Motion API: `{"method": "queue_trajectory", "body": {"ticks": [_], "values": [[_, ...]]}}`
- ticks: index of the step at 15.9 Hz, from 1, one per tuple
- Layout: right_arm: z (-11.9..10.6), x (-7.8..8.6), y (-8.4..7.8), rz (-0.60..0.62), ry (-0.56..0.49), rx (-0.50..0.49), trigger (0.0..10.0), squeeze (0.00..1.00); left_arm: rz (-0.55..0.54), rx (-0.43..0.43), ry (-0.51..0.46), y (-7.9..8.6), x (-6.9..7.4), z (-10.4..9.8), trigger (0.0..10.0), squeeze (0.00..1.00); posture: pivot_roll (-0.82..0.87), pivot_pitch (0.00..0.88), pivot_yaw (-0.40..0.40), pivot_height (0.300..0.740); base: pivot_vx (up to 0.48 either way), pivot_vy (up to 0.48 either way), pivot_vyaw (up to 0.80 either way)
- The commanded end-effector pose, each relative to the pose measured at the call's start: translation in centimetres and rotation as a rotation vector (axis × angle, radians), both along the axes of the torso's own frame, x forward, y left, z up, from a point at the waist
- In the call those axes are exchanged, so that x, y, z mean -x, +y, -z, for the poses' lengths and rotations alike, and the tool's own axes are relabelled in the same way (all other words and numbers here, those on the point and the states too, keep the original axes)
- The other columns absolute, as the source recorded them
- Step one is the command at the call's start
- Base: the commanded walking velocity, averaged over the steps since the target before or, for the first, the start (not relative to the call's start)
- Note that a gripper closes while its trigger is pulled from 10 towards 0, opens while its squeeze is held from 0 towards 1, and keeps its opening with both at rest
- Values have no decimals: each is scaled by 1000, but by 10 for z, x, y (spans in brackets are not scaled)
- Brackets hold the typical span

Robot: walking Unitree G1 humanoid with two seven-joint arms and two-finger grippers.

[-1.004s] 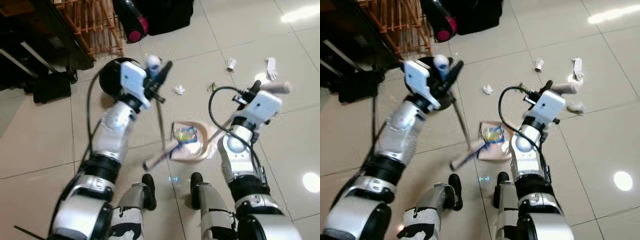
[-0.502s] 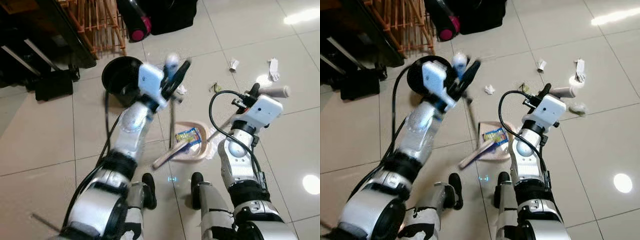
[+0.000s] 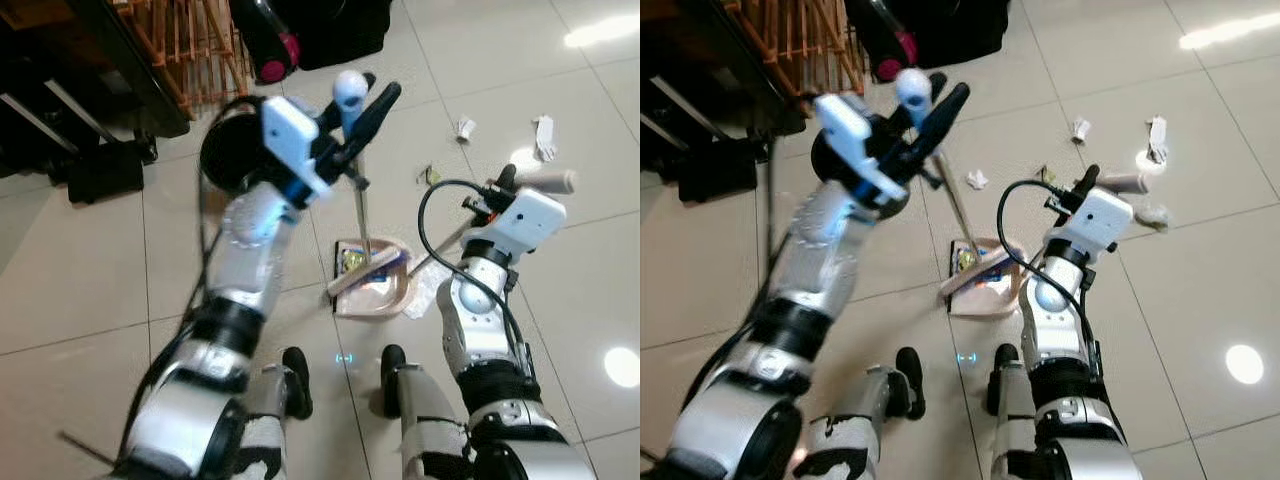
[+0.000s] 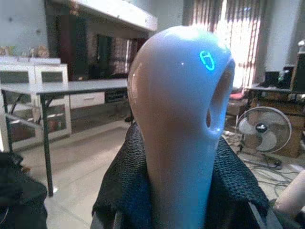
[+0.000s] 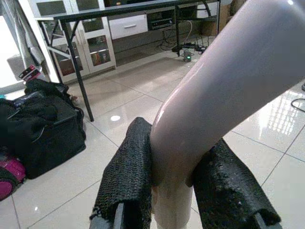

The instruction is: Sweep floor

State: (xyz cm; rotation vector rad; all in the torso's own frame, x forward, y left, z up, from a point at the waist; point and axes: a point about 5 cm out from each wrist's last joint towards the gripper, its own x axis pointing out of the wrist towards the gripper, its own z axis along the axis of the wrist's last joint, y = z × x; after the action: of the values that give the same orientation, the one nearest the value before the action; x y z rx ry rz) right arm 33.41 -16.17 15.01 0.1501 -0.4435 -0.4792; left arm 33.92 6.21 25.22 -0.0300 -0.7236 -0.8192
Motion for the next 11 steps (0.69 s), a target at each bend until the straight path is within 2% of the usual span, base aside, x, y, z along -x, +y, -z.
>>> {"method": "queue_trajectory", "body": {"ticks": [1,3,6,7,9,11], "values": [[3,0,-2,2,12,-17,10000,0,34,7,-61,3,9,-14,10000,0,82,332,49,740,0,0,0],[2,-2,-4,2,12,-19,10000,0,38,27,-84,17,17,-33,10000,0,92,320,44,740,0,0,0],[-1,-5,-8,-6,10,-41,10000,0,1,-22,-113,40,24,-56,10000,0,95,296,40,740,0,0,0],[-2,-6,-9,-8,18,-49,10000,0,-21,-50,-97,45,24,-57,10000,0,95,295,40,740,0,0,0],[-8,-6,-20,24,27,-80,10000,0,-167,-128,-25,69,21,-49,10000,0,85,276,44,740,0,0,0],[-16,-4,-27,45,7,-85,10000,0,-235,-148,21,83,23,-41,10000,0,74,265,47,740,0,0,0]]}}
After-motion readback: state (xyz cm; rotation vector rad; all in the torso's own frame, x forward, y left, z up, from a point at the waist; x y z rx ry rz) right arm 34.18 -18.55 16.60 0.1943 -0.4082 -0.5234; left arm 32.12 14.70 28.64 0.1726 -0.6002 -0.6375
